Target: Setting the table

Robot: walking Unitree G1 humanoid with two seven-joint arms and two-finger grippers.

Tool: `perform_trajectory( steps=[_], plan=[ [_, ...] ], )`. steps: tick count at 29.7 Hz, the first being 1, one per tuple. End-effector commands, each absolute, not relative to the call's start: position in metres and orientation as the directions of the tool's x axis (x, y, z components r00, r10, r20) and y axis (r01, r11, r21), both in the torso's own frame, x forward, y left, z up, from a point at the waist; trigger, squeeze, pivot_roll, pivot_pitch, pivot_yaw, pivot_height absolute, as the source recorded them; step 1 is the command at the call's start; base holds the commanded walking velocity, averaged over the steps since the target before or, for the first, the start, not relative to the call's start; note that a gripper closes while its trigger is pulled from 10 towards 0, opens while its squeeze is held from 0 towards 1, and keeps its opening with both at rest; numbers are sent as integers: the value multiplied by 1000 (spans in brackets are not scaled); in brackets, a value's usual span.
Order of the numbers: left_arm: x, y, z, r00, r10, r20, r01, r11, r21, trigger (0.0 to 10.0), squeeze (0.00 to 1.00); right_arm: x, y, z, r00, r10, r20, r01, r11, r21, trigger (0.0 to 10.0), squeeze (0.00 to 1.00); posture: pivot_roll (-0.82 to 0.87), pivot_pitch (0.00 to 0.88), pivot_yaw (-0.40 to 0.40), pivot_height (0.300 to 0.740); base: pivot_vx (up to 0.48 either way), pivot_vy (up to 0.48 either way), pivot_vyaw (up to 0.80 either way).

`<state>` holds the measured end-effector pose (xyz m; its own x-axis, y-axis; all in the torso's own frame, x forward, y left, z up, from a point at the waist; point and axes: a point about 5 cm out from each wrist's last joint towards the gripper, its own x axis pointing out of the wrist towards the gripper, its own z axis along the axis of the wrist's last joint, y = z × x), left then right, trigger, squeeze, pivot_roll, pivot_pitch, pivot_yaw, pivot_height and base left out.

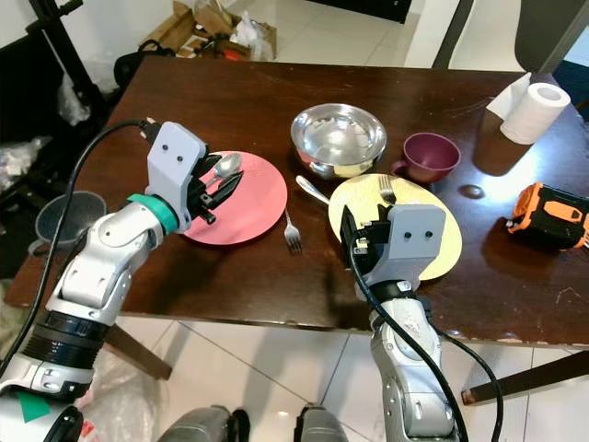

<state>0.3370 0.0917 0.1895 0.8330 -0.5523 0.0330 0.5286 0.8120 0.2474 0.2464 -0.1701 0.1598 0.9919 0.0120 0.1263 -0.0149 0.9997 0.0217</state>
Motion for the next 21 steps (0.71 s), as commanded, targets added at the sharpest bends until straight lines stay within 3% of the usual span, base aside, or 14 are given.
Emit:
perform_trajectory(
  steps=[1, 21],
  plan=[
    [336, 96, 184, 846, -534, 4, 513, 816, 266, 10000, 0, 246, -165, 158, 994, 15, 112, -19, 999, 28, 10000, 0, 57, 27, 104, 740, 0, 0, 0],
    [335, 100, 175, 888, -459, -8, 445, 856, 263, 10000, 0, 255, -169, 160, 990, -57, 126, 51, 997, 52, 10000, 0, 66, 18, 108, 740, 0, 0, 0]
  ],
)
